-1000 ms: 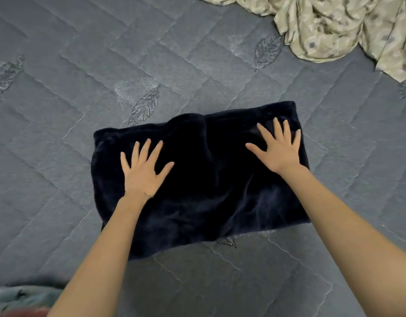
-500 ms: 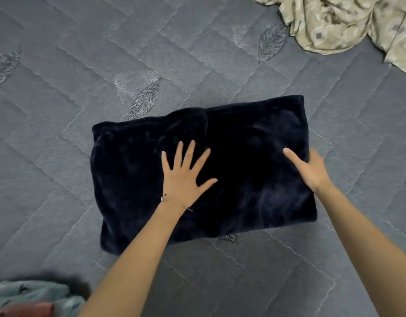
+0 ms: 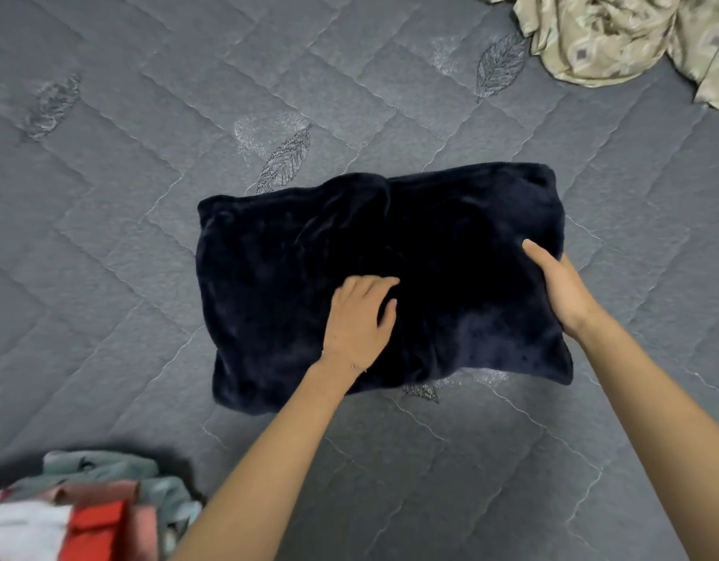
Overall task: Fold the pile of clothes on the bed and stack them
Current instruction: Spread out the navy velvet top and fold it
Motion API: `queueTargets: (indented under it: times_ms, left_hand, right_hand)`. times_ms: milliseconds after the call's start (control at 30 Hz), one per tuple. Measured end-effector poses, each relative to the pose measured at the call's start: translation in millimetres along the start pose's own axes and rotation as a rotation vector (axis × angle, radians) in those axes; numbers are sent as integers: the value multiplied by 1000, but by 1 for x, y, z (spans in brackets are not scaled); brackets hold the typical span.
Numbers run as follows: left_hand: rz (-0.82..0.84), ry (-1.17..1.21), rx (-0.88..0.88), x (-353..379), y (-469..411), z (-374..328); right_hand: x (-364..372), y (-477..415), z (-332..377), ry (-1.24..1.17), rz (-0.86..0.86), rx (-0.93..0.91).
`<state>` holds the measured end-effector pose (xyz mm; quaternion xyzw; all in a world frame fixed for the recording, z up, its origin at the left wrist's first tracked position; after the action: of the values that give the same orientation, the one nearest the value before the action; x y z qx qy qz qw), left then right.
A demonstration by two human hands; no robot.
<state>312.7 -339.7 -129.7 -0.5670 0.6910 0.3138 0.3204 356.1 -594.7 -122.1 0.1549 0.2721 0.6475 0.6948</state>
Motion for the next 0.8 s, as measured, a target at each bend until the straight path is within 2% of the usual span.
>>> queueTargets:
  times_ms: [67,100,167,233,367,433,500,567,667,733,800]
  left_hand:
    - [160,110,-100,14,18,7]
    - [199,88,-106,17,23,8]
    - [246,53,-106,22,30,5]
    - [235,216,-156,13,37,-5]
    - [-52,911,-589,-37,58,10]
    - [-187,1067,-655,-65,71,11]
    - [-329,1169,-641,-91,84,11]
    - [-429,1223,-716,-105,97,22]
    - [-493,1193,-871,-113,117,65]
    - [-471,1109,-902,-117,125,97]
    - [-372,995,-935,-114,130,116]
  right_hand:
    - [13,14,12,-65,29,-14]
    - [21,20,17,-96,36,-21]
    - [38,29,31,-113,77,-54]
    - [62,38,48,-89,140,-89]
    - [126,58,87,-56,208,-141]
    - [165,68,104,56,213,-203]
    - [207,78,112,239,227,-254]
    - [249,87,109,361,302,-247]
    - [298,93,81,366,528,-85]
    - [316,97,60,387,671,-49]
    - [323,99,46,417,722,-124]
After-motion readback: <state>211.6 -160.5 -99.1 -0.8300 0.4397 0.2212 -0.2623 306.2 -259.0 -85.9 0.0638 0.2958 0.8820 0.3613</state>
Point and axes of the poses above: each hand's wrist, its own y-axis away from the middle knuckle, its own x-axis out of the palm, z = x × y, the point moved 8 cm from there along -y, towards the middle knuckle, and after that the axes turned 2 degrees about -z, right-handed, at the moved point
